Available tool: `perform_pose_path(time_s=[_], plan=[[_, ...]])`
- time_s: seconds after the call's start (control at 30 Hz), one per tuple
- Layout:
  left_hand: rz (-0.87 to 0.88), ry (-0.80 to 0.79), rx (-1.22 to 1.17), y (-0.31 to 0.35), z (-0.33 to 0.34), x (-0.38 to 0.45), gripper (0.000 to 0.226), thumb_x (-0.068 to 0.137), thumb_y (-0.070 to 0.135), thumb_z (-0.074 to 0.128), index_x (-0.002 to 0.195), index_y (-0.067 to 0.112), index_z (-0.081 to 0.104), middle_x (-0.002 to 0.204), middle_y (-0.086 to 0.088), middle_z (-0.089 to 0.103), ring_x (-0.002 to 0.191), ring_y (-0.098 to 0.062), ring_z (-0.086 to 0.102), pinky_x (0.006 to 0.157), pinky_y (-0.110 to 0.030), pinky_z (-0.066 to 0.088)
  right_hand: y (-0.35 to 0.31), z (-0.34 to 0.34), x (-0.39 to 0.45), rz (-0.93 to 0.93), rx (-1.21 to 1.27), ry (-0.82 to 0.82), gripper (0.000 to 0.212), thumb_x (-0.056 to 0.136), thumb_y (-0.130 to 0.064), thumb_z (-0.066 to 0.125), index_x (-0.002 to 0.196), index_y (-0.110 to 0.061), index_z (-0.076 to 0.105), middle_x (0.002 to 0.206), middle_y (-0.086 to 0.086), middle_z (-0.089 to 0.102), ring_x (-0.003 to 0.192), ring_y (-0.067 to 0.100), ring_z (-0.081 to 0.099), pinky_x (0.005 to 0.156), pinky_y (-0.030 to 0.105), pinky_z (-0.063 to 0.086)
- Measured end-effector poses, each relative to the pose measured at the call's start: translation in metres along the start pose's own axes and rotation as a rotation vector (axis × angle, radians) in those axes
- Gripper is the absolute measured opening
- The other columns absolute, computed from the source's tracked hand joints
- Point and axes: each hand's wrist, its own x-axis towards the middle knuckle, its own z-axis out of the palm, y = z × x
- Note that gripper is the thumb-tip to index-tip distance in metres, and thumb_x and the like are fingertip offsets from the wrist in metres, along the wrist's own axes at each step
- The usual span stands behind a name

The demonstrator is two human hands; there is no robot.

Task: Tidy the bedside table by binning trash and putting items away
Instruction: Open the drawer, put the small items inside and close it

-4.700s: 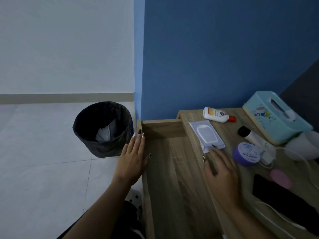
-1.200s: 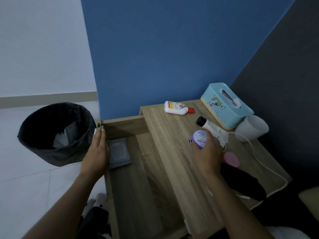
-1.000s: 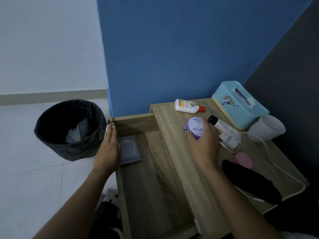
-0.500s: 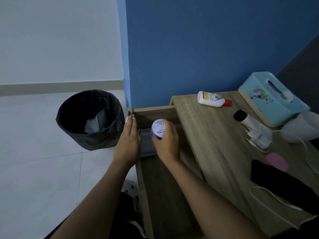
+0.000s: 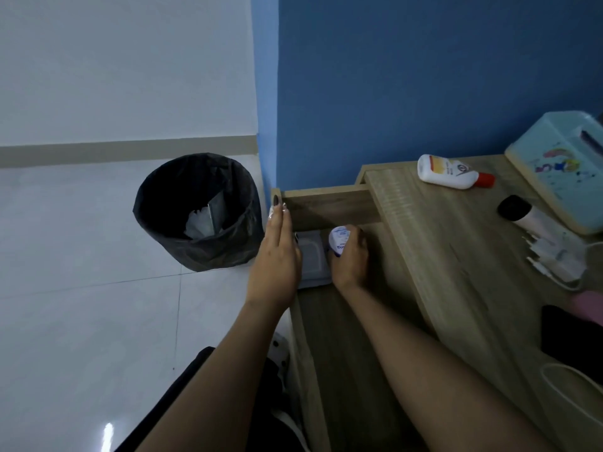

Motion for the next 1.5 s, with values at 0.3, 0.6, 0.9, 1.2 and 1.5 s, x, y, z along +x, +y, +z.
perform_pose_path(time_s=[0.3,0.6,0.9,1.2,1.5], plan=[[0.003,0.009,-0.016,-0.001,0.001,0.0,0.054,0.1,0.011,0.031,0.15,0.004,0.012,0.16,-0.009,0.006,0.148,-0.017,0.006,0.119,-0.03,0.019,-0.006,0.011,0.012,-0.024,-0.143,-0.079,0.064,0.092,-0.01,0.058,0.148,-0.008,0.028,0.159,0.017,0.019,0.147,0.031,0.018,0.117,0.039,0.024],[-0.001,0.001,-0.015,-0.002,0.001,0.001,0.055,0.099,0.011,0.031,0.15,0.005,0.01,0.16,-0.01,0.005,0.148,-0.017,0.005,0.12,-0.033,0.021,-0.008,0.012,0.007,-0.017,-0.202,-0.198,0.076,0.095,-0.029,0.052,0.154,-0.01,0.007,0.161,0.018,-0.008,0.148,0.037,-0.009,0.121,0.047,0.009],[0.006,-0.021,-0.013,-0.005,-0.001,-0.003,0.057,0.099,0.011,0.032,0.151,0.005,0.008,0.161,-0.006,0.0,0.148,-0.014,0.001,0.118,-0.032,0.023,-0.042,-0.029,-0.018,-0.106,-0.147,-0.218,0.085,0.092,-0.038,0.057,0.154,-0.011,0.008,0.163,0.012,-0.003,0.15,0.031,0.001,0.12,0.045,0.017],[-0.005,-0.097,0.012,-0.005,-0.004,-0.001,0.057,0.099,0.012,0.033,0.15,0.002,0.009,0.16,-0.011,0.001,0.148,-0.024,0.008,0.117,-0.043,0.024,-0.028,-0.165,-0.042,-0.279,0.004,0.108,0.04,0.086,-0.023,0.063,0.124,-0.014,0.061,0.126,0.006,0.06,0.118,0.022,0.053,0.097,0.029,0.039],[-0.016,-0.135,0.061,0.004,-0.009,0.0,0.056,0.099,0.013,0.034,0.149,-0.001,0.012,0.159,-0.017,0.004,0.148,-0.029,0.006,0.118,-0.046,0.019,0.056,-0.256,-0.036,0.006,-0.069,0.289,0.035,0.089,-0.025,0.062,0.123,-0.015,0.061,0.125,0.006,0.06,0.117,0.021,0.053,0.1,0.035,0.044]])
